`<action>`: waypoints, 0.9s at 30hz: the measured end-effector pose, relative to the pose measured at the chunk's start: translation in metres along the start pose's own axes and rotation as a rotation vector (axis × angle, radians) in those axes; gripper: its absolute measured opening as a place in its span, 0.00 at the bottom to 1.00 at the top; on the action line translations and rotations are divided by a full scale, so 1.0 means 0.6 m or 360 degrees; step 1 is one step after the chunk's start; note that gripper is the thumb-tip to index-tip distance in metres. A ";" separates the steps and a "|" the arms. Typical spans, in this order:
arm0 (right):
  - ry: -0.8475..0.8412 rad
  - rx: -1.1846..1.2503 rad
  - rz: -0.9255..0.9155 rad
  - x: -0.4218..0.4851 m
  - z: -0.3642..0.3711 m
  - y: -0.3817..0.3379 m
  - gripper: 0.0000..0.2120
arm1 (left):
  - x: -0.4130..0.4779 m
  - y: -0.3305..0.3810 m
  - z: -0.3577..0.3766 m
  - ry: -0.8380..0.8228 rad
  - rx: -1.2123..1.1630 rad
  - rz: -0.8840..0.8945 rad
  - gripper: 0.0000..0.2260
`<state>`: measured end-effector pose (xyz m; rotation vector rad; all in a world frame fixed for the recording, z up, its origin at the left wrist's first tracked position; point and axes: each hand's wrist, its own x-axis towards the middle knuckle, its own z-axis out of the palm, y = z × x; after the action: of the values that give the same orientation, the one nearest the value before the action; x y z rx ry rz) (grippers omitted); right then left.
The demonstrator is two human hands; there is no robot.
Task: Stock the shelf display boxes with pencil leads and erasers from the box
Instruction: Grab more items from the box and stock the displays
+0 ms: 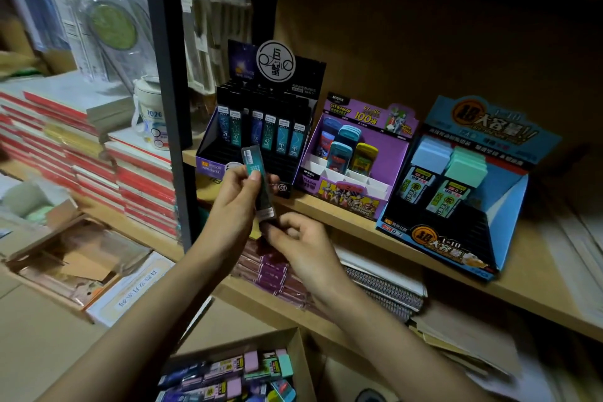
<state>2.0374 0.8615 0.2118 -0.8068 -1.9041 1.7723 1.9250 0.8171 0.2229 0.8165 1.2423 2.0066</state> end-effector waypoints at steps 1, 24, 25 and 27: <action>0.0026 0.0021 0.0011 0.001 -0.006 -0.002 0.03 | 0.001 0.001 -0.003 0.0004 0.0037 0.0000 0.06; 0.0577 -0.0018 -0.0282 -0.032 -0.199 -0.040 0.08 | -0.034 -0.081 0.101 -0.0832 0.1385 0.0357 0.11; 0.0629 -0.0029 -0.0333 -0.036 -0.213 -0.049 0.05 | -0.029 -0.080 0.108 -0.0803 0.1427 0.0442 0.14; 0.0773 -0.0021 -0.0436 -0.042 -0.245 -0.066 0.06 | -0.013 -0.076 0.119 -0.0760 0.1519 0.0611 0.18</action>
<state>2.1471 0.9545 0.2682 -0.8420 -1.6120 1.2625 1.9938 0.8645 0.2057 1.9651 1.8218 1.2366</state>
